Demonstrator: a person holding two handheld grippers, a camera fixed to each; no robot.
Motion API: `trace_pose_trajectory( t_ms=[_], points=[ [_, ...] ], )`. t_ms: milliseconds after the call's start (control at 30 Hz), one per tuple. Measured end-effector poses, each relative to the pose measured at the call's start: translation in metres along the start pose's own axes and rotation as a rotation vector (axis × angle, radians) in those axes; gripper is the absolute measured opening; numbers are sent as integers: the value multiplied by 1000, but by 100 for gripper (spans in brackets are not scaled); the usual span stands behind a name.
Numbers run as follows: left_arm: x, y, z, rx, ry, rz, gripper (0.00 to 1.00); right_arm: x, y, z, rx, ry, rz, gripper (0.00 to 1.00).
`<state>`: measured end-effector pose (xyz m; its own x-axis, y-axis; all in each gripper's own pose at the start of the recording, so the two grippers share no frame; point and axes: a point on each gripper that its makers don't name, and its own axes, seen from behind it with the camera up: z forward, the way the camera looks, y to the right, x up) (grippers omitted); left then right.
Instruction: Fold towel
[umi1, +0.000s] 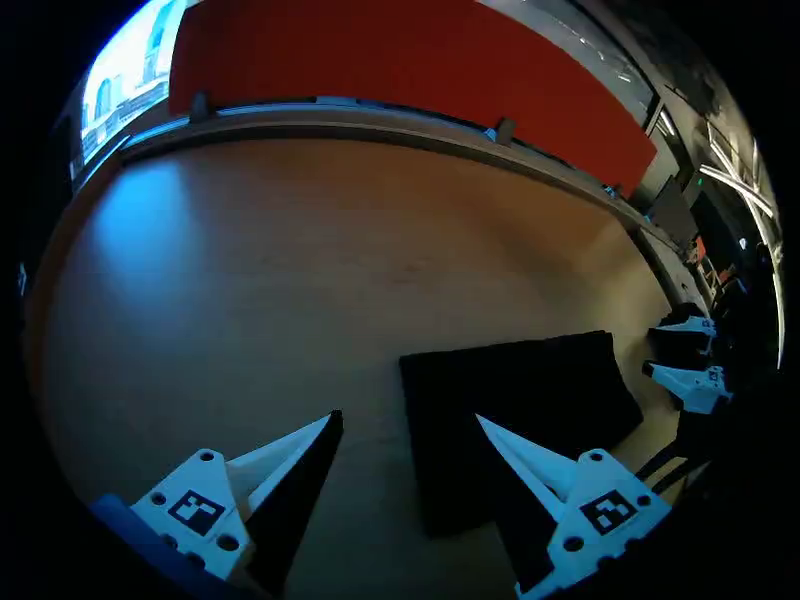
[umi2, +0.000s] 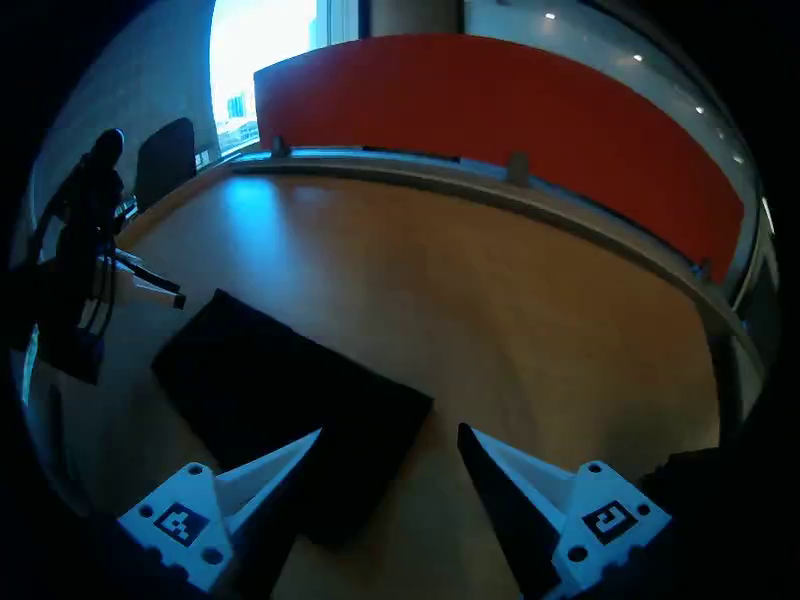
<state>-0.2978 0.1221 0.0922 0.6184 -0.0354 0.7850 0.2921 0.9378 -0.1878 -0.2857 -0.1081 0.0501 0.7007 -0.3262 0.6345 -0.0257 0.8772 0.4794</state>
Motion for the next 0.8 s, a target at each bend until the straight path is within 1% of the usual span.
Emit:
trace_pose_trajectory(
  t_ms=[167,500,600,800],
  points=[
    [-13,0,-18,15,4,14,88,-6,-6,-15,3,9,-7,95],
    [-55,4,-54,41,8,8,88,-23,-18,-46,5,24,8,95],
    [-66,6,-63,46,11,4,88,-28,-20,-52,3,26,13,95],
    [-80,5,-74,65,18,-5,88,-32,-20,-58,4,25,14,95]
  ],
)
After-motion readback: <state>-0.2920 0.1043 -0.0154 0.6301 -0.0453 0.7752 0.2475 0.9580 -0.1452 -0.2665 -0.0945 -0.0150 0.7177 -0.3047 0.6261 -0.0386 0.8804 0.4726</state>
